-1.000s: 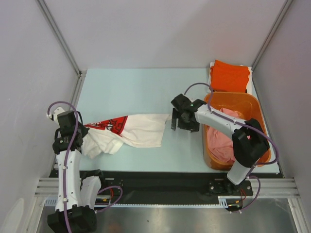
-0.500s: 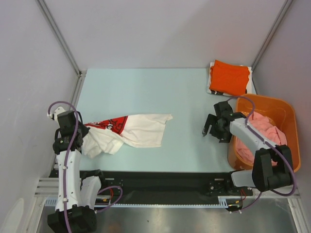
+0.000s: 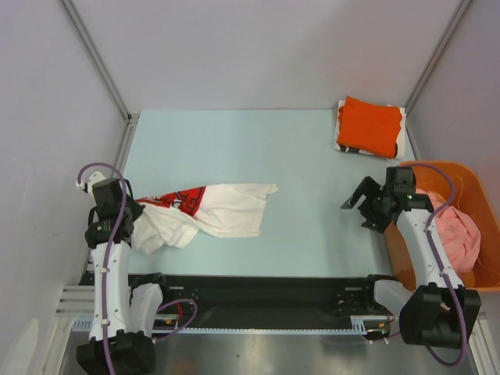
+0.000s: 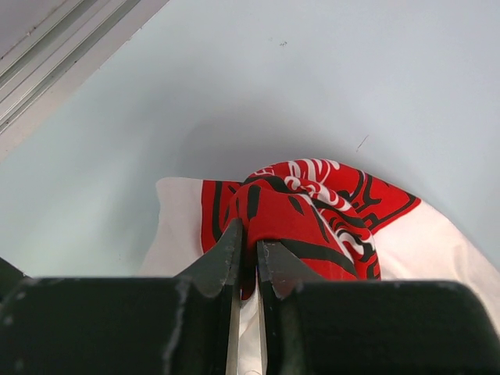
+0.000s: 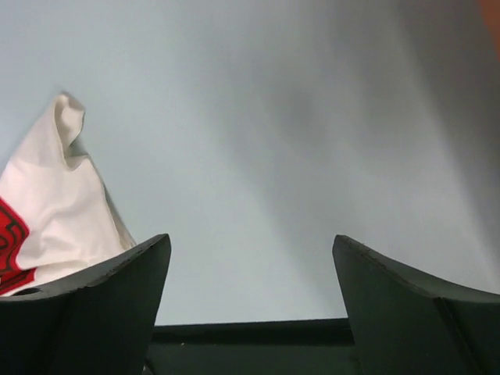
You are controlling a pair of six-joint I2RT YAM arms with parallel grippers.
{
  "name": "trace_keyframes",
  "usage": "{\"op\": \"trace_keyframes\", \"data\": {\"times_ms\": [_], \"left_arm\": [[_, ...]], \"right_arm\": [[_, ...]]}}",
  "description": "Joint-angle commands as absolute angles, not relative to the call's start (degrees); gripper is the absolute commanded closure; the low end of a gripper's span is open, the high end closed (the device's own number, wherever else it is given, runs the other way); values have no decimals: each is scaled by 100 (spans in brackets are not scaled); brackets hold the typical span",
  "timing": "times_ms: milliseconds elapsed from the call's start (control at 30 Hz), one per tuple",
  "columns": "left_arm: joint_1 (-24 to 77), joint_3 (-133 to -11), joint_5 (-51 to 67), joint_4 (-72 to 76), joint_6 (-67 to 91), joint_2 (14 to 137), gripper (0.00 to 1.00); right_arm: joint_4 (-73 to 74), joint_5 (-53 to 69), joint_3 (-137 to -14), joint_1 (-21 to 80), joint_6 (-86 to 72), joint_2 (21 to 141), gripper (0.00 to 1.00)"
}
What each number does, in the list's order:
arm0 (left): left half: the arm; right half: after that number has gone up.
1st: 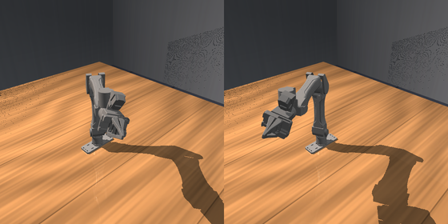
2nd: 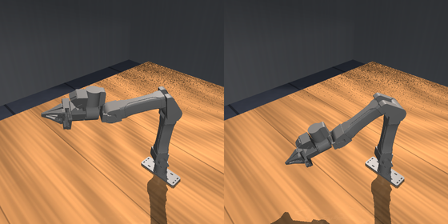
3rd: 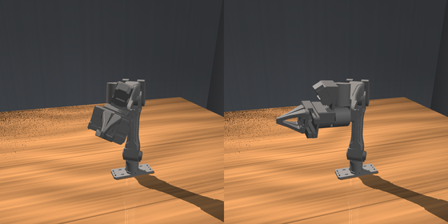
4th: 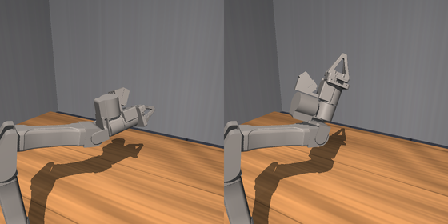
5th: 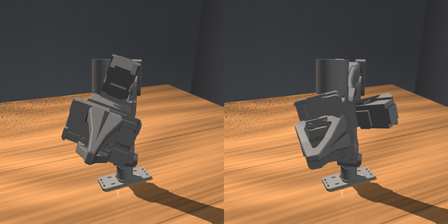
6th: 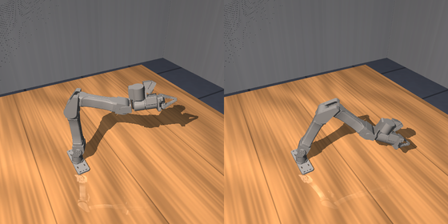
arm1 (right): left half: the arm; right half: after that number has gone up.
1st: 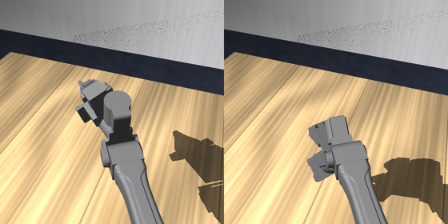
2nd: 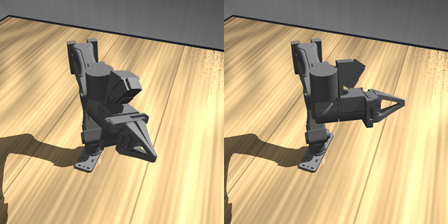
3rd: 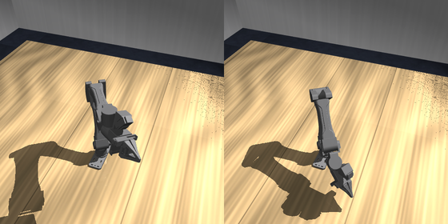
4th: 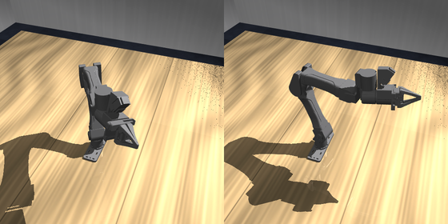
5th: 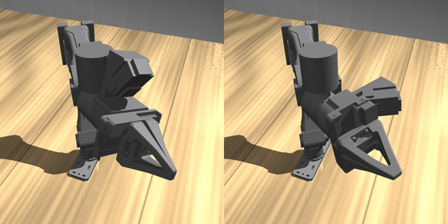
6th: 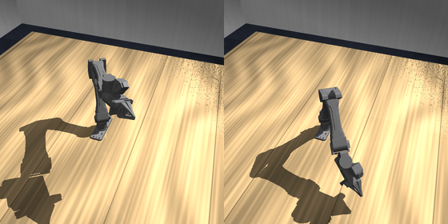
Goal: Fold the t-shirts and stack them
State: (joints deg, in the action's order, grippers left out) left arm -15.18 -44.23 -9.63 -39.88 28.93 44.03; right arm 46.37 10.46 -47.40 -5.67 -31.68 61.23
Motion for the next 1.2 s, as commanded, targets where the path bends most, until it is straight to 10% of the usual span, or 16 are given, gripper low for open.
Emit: {"op": "trace_keyframes", "data": {"times_ms": [0, 600, 1167], "left_arm": [[-1538, -4395, -765, -3762, 2830, 4289, 87], [-1529, -4465, -141, -3656, 2628, 4377, 80], [-1538, -4351, -290, -3595, 2637, 4324, 79]], "right_arm": [[4474, 603, -4711, -984, -3129, 6125, 8], [3446, -502, -6590, 4559, -4016, 8435, 3], [2206, 123, -6864, 5132, -4096, 10476, 31]]}}
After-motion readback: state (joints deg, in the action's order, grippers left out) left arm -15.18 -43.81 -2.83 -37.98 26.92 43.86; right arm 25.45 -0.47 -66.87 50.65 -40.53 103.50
